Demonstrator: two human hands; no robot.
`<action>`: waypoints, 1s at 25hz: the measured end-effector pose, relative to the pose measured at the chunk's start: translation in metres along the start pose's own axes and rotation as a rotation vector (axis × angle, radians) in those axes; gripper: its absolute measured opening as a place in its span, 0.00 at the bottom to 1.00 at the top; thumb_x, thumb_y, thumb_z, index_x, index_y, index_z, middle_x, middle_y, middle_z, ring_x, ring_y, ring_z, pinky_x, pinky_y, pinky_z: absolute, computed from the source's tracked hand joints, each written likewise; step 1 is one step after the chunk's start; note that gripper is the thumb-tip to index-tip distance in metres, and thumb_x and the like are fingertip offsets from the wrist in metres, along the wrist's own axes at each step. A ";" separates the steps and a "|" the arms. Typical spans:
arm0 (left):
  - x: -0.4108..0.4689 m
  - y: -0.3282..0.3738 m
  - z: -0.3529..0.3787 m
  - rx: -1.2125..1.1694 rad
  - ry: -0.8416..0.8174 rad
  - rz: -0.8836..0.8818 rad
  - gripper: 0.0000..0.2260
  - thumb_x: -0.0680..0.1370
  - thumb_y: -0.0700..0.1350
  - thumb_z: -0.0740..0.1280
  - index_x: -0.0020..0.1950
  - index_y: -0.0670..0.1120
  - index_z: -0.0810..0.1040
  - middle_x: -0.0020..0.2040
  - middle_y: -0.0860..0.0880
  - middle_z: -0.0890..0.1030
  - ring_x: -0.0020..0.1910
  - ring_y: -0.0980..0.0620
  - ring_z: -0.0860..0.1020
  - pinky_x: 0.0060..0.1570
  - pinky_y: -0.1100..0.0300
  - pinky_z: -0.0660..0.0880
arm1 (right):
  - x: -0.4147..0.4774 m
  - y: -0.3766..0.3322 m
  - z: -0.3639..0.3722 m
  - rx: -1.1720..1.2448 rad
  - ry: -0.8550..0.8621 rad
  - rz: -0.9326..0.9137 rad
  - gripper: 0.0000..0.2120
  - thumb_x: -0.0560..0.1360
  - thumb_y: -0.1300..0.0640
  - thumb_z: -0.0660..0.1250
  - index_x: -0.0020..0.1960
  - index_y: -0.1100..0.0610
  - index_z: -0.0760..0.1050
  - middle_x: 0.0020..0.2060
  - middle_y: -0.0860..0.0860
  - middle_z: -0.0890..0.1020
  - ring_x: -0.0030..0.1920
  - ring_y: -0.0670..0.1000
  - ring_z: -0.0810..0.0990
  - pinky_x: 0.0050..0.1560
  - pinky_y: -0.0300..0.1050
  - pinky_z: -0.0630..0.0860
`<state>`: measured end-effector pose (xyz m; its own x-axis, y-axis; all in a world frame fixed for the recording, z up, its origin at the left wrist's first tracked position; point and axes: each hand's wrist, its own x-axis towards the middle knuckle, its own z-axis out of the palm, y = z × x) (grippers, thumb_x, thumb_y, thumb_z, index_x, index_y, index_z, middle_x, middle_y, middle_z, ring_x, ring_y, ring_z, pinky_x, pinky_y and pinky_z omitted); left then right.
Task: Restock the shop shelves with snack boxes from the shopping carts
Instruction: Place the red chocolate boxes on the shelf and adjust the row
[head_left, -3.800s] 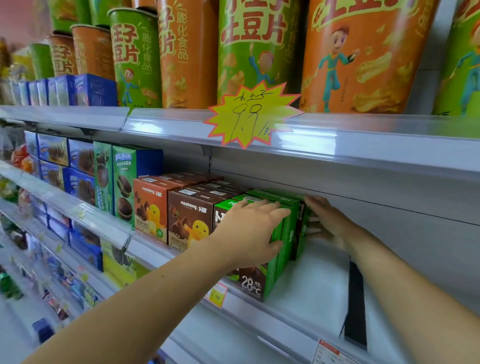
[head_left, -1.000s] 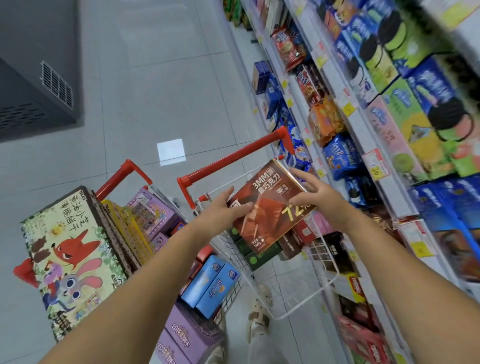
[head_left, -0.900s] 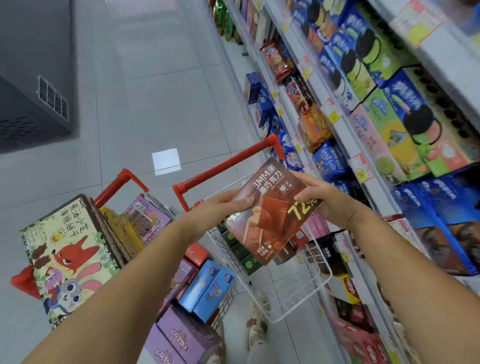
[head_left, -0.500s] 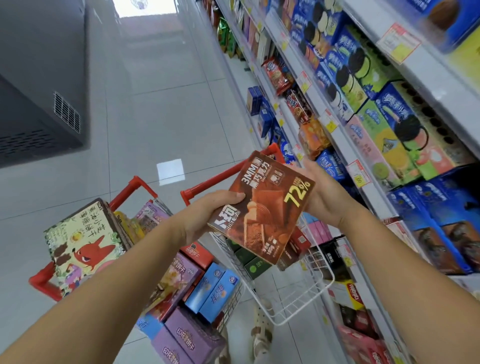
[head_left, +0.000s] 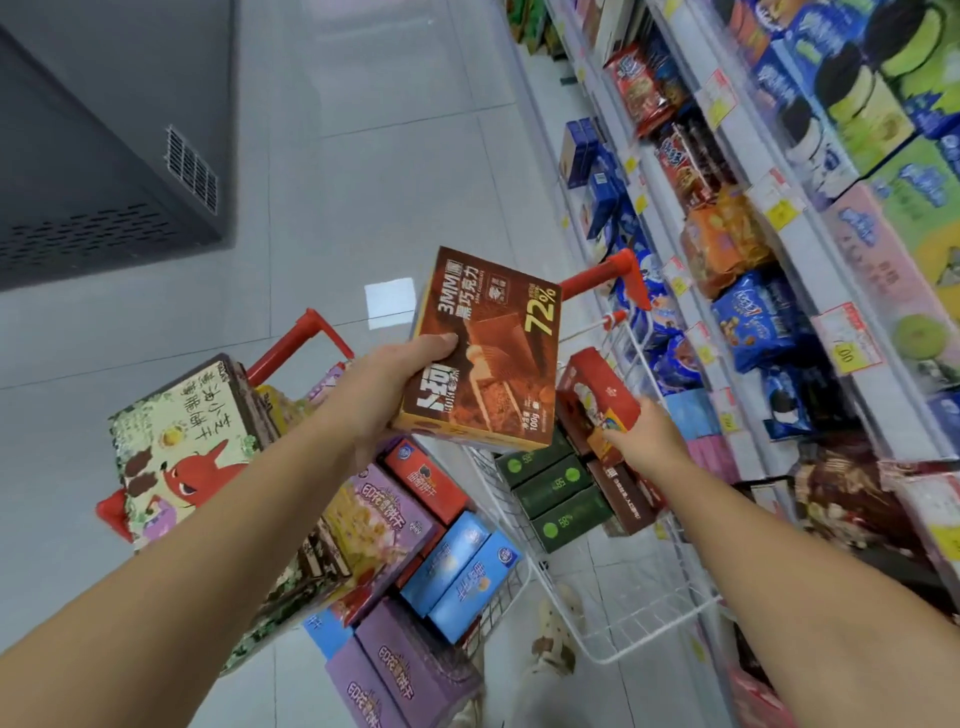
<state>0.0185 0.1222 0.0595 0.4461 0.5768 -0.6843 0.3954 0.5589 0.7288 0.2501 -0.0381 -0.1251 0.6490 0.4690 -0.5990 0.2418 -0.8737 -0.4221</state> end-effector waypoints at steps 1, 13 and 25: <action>0.001 -0.002 0.000 0.015 0.004 -0.016 0.12 0.77 0.52 0.67 0.50 0.44 0.79 0.38 0.48 0.86 0.32 0.53 0.84 0.30 0.65 0.78 | 0.004 0.000 0.007 0.004 0.020 0.023 0.26 0.72 0.54 0.73 0.66 0.57 0.68 0.57 0.58 0.79 0.55 0.60 0.79 0.57 0.55 0.76; -0.011 0.013 0.001 -0.108 0.023 -0.003 0.10 0.78 0.52 0.66 0.49 0.45 0.79 0.39 0.48 0.86 0.32 0.51 0.83 0.29 0.62 0.80 | -0.030 0.020 -0.053 0.970 -0.189 0.240 0.07 0.80 0.57 0.64 0.55 0.59 0.73 0.48 0.57 0.80 0.49 0.55 0.79 0.54 0.54 0.78; -0.036 0.020 0.004 -0.018 -0.045 0.083 0.15 0.77 0.54 0.68 0.55 0.44 0.78 0.45 0.46 0.87 0.39 0.50 0.85 0.46 0.56 0.79 | -0.115 0.008 -0.087 1.388 -0.231 0.117 0.23 0.66 0.54 0.76 0.57 0.60 0.75 0.47 0.58 0.84 0.46 0.57 0.84 0.48 0.51 0.83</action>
<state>0.0137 0.1107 0.0987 0.5126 0.5948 -0.6193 0.3408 0.5211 0.7825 0.2406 -0.1106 -0.0005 0.4518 0.5325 -0.7157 -0.7892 -0.1355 -0.5990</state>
